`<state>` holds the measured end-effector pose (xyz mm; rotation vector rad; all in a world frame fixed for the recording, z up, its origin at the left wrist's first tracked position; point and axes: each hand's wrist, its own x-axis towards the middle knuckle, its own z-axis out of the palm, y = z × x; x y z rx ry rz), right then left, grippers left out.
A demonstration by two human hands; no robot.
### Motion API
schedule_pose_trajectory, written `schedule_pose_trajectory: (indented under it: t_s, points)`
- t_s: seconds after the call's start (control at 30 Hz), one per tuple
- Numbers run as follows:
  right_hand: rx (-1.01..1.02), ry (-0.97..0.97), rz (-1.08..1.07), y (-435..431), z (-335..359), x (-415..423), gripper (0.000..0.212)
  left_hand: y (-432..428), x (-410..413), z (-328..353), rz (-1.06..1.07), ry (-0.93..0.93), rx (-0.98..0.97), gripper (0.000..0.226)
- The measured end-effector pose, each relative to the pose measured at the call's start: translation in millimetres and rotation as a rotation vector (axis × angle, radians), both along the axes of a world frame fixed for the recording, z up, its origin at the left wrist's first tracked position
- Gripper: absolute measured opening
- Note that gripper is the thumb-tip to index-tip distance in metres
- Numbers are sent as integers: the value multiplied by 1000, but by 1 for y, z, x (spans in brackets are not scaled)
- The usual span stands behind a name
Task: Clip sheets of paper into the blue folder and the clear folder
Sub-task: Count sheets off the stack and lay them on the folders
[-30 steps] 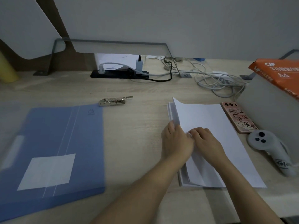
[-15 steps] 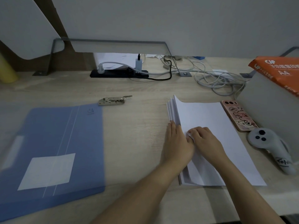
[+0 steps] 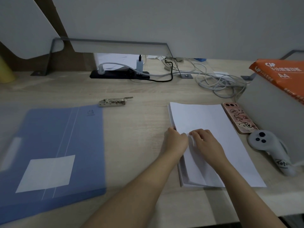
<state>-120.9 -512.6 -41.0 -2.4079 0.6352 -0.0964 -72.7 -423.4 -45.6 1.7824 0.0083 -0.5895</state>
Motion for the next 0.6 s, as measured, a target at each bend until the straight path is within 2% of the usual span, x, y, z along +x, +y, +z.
schedule_pose_trajectory:
  t_s: [0.13, 0.23, 0.3, 0.37, 0.43, 0.5, 0.6]
  points:
    - [75, -29, -15, -2, 6, -3, 33, 2, 3, 0, -80, -22, 69, 50]
    - [23, -144, -156, -17, 24, -1, 38, 21, 7, 22, -53, -54, -45, 42]
    - [13, -176, -263, -26, 39, -1, 53, 43, 16, 36, -17, -86, -140, 38]
    - [188, -206, -330, -23, 49, 1, 62, 74, 25, 46, 6, -131, -189, 35]
    - [389, -241, -351, -4, 54, 6, 43, 108, 31, 51, 18, -149, -188, 34]
    - [486, -298, -292, 24, 53, 20, 18, 144, 36, 48, 54, -148, -141, 35]
    - [507, -300, -196, 63, 43, 39, 13, 190, 37, 39, 120, -112, -100, 30]
